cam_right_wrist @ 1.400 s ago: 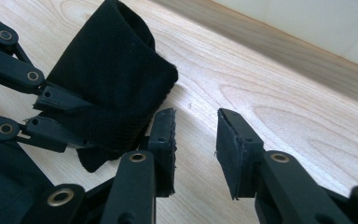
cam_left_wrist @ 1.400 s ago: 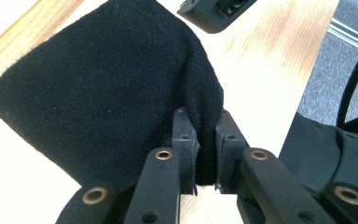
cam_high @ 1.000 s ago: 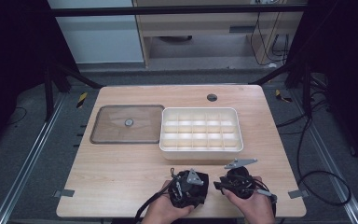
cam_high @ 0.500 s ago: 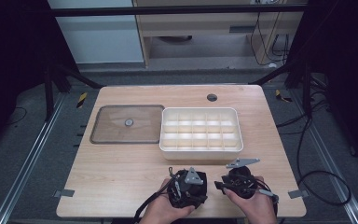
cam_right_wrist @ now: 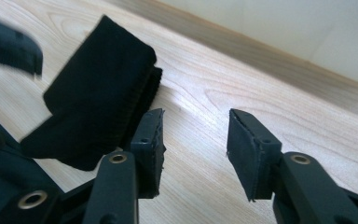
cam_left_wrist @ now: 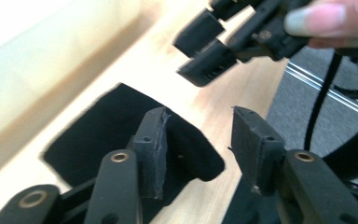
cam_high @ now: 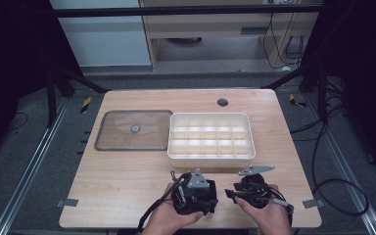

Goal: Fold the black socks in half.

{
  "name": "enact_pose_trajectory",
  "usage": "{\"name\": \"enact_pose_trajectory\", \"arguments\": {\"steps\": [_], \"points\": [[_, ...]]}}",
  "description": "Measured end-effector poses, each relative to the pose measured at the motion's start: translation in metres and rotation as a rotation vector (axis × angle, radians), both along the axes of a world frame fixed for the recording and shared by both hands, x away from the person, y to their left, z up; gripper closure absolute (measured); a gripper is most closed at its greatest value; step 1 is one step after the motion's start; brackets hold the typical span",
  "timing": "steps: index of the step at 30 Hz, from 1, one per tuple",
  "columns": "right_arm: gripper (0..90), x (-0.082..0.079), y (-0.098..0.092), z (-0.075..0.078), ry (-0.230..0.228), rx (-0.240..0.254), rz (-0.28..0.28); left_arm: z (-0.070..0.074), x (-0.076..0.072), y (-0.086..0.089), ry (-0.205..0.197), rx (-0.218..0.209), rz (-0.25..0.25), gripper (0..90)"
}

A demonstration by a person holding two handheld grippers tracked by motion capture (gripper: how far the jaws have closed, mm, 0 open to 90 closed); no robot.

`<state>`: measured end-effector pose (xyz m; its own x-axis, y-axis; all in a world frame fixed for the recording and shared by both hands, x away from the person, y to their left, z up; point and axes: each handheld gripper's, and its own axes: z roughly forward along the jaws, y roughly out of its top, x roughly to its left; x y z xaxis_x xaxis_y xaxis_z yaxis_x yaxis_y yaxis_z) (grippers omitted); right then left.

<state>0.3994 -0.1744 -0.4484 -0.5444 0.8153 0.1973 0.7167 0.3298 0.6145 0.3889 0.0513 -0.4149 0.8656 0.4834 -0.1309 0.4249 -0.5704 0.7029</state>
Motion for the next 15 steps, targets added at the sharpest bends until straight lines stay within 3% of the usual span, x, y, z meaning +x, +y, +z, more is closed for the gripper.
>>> {"name": "enact_pose_trajectory", "arguments": {"steps": [8,15], "points": [[49.4,-0.005,0.007,0.021,-0.033,0.024,-0.004,0.013,0.009,0.039,-0.066,0.027,0.123,36.6],[37.6,-0.006,0.018,0.036,-0.053,0.048,0.026,0.000,0.013,0.084,-0.088,0.097,0.216,19.0]]}}
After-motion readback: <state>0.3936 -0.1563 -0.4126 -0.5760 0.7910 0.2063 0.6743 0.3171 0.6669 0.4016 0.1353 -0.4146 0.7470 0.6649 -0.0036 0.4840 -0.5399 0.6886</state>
